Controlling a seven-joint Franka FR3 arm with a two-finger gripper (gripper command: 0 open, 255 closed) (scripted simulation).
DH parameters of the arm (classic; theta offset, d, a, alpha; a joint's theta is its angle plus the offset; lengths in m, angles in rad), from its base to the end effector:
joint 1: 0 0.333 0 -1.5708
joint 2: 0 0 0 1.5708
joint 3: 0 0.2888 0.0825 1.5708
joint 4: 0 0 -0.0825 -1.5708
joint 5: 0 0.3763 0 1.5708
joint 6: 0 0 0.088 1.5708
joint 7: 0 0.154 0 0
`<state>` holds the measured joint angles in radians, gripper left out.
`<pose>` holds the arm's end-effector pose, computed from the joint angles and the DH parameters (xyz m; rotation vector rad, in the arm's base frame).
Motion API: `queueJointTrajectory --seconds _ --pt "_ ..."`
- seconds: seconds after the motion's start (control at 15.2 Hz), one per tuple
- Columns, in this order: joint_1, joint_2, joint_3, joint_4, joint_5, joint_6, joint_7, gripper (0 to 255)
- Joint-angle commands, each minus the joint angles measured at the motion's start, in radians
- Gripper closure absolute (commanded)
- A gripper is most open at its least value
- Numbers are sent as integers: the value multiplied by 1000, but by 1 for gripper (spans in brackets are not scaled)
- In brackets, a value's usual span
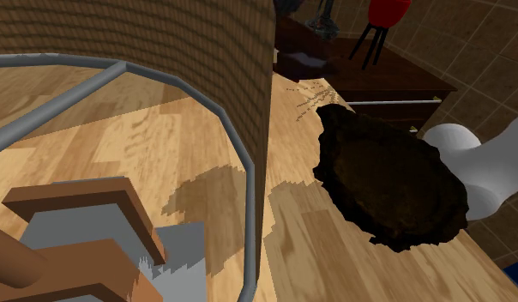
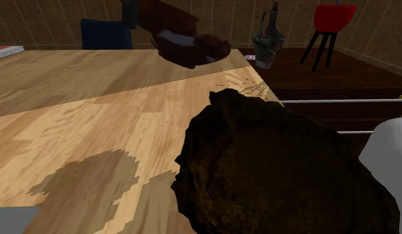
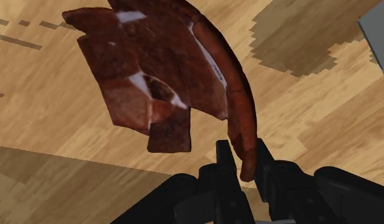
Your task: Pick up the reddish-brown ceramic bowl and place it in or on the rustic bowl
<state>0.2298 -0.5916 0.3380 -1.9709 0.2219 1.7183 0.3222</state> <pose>0.3077 0.2752 0.6370 -2.9368 -0.3280 -0.3974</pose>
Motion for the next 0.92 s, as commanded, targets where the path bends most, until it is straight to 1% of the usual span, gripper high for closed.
queueJointTrajectory --seconds 0.0,0.33,0.66,0.86 --pt "17 -67 1 -44 16 -20 14 255" --pt "62 -223 10 -122 52 -90 60 255" --pt "105 -352 24 -167 85 -165 112 255" --pt "111 -376 30 -221 94 -135 108 255"
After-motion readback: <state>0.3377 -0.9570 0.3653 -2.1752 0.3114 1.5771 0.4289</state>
